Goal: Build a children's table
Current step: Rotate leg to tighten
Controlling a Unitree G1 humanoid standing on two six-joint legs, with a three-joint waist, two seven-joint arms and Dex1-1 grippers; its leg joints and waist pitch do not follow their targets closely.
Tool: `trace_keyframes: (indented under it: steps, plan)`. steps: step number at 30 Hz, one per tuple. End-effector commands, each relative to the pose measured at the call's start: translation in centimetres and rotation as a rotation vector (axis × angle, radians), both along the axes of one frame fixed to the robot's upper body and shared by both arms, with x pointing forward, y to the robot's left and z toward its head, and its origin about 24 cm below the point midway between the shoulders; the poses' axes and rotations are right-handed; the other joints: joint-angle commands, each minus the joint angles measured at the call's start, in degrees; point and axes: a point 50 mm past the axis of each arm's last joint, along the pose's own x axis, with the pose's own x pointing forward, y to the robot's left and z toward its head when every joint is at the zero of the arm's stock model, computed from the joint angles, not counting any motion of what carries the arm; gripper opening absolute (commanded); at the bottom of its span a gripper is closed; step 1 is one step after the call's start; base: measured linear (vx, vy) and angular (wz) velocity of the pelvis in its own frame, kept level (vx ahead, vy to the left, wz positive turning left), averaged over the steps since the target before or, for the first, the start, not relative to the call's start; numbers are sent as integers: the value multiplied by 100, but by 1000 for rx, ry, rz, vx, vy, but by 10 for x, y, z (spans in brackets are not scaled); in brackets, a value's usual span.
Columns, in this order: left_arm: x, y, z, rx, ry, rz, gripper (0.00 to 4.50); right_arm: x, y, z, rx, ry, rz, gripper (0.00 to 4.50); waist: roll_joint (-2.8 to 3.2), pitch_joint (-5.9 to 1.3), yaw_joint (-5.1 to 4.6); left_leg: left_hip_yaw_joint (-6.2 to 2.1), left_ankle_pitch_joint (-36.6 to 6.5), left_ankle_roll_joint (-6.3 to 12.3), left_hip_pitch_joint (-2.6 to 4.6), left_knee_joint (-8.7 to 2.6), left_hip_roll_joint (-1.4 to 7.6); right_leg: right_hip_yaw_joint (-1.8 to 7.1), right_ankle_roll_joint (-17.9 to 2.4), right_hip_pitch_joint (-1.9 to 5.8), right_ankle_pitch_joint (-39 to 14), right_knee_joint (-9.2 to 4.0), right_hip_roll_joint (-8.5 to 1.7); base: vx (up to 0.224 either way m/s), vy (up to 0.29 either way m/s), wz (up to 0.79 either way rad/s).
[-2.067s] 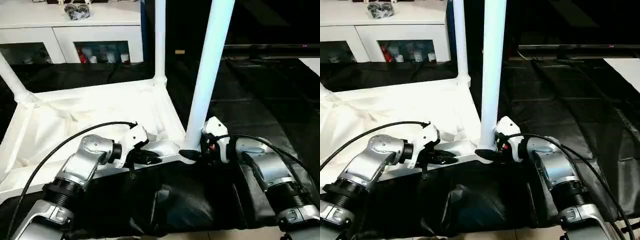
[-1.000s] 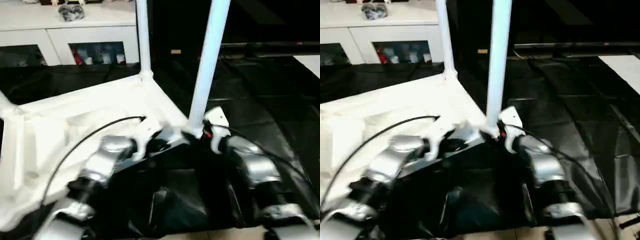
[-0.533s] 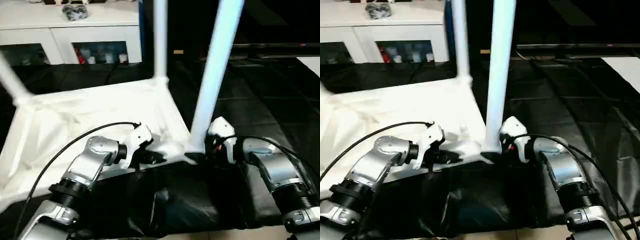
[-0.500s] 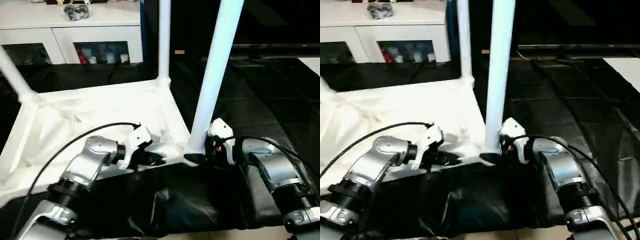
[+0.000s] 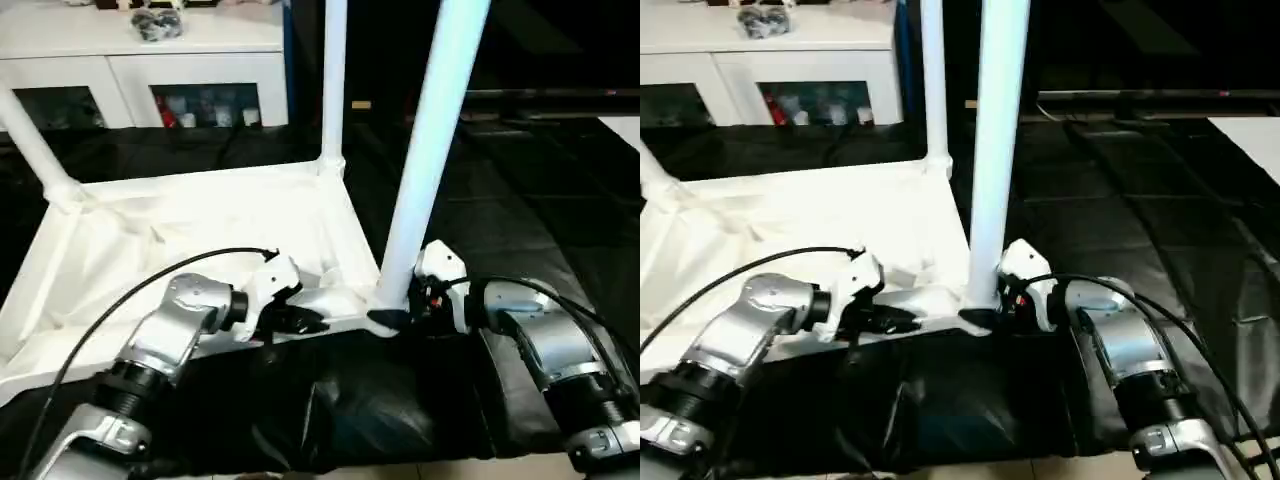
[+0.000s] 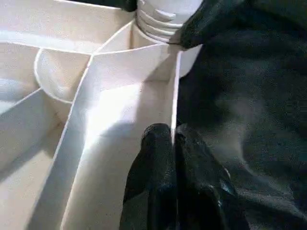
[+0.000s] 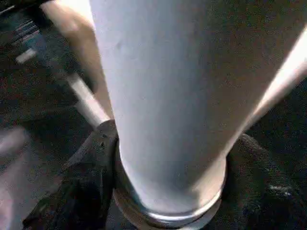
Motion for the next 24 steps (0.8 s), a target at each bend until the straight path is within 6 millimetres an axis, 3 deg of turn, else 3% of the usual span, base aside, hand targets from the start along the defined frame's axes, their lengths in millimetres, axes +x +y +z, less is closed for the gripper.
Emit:
trace_keyframes:
  steps: [1,3,5,10,11,12,13,14,18,20,24]
  plan:
    - [19,-28,14,-36,-104,135,0,1,42,-14,37,37,-35,272,-71,-286,-61,-265,-1505,-42,219,-453,465,291,-1278,86,-1767,-529,-587,0,0,0]
    - [22,-36,15,-46,-111,171,0,5,48,-18,49,46,-118,272,-77,-290,-99,-290,-1677,-197,238,-472,467,296,-1157,80,-2067,-556,-605,0,0,0]
    - [25,-46,16,-57,-118,217,0,9,59,-22,62,60,-202,272,-44,-298,-142,-312,-1721,-248,214,-503,472,292,-1111,94,-1856,-541,-588,0,0,0]
    - [21,-66,18,-93,-120,206,0,9,90,-17,101,19,-213,272,-70,-311,-161,-286,-1590,-125,197,-486,447,315,-1109,105,-1585,-552,-605,0,0,0]
    - [21,-66,18,-93,-120,206,0,9,90,-17,101,19,-213,328,-72,-315,-158,-287,-1501,-73,178,-487,450,313,-1098,120,-1499,-540,-602,0,0,0]
    - [20,-65,18,-96,-118,190,0,8,89,-16,118,26,-193,342,-78,-319,-157,-281,-1459,-47,177,-480,448,313,-1099,121,-1447,-537,-598,0,0,0]
    - [17,-62,18,-101,-116,167,0,7,88,-14,141,36,-165,342,-56,-322,-150,-279,-1413,-7,178,-478,452,314,-1118,126,-1345,-532,-596,0,0,0]
    - [15,-59,18,-106,-116,144,0,7,82,-12,146,39,-143,342,-81,-326,-150,-278,-1334,56,157,-473,450,309,-1140,146,-1203,-512,-589,0,0,0]
    - [13,-54,17,-107,-111,117,0,6,75,-11,127,28,-107,392,-69,-344,-141,-271,-1083,193,145,-453,451,297,-1237,166,-866,-470,-585,0,0,0]
    - [8,-46,16,-105,-97,62,0,2,61,-9,88,5,-20,409,-78,-355,-120,-262,-921,311,141,-427,455,296,-1289,183,-595,-449,-592,0,0,0]
    - [2,-33,14,-83,-79,-8,0,-6,42,-4,61,2,107,409,-83,-348,-99,-242,-807,482,122,-406,456,286,-1351,190,-408,-427,-575,0,0,0]
